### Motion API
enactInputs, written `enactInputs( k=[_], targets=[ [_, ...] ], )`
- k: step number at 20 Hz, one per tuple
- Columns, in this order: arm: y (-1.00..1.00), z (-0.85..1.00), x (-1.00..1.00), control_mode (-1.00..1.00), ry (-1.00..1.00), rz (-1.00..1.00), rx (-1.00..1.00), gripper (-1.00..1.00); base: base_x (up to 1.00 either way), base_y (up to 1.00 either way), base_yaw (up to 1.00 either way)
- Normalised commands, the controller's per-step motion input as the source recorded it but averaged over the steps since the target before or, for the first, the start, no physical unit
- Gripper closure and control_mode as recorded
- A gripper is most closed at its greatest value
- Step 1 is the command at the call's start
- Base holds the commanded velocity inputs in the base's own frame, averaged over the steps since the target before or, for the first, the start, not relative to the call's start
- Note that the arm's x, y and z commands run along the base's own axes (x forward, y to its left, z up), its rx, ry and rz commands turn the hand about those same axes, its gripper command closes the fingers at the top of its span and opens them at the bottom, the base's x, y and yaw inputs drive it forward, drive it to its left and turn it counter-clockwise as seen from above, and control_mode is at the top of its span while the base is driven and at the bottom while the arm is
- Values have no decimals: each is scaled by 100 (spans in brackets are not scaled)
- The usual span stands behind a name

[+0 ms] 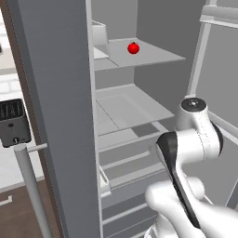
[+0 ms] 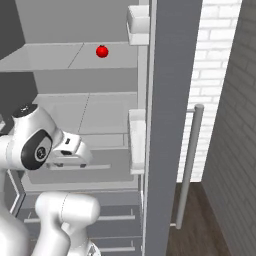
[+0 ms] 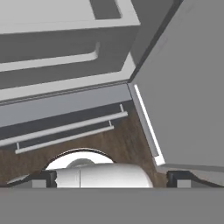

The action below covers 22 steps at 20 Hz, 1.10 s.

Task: Place one tomato and one chicken drumstick in each tupperware on the nearby counter, to pack two identical lunches.

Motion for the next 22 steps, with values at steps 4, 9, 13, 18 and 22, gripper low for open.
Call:
enactInputs(
  k=[4,9,13,18,22],
  targets=[
    [0,100,-5,-100,-44,0,1,-100,0,0,0],
    [-4,100,-28,-100,-53,8,1,-100,0,0,0],
    [0,100,-7,-100,-48,9,0,-100,0,0,0],
    [14,100,8,-100,-27,12,0,-100,0,0,0],
    [16,100,21,-100,4,6,1,-100,0,0,0]
  ],
)
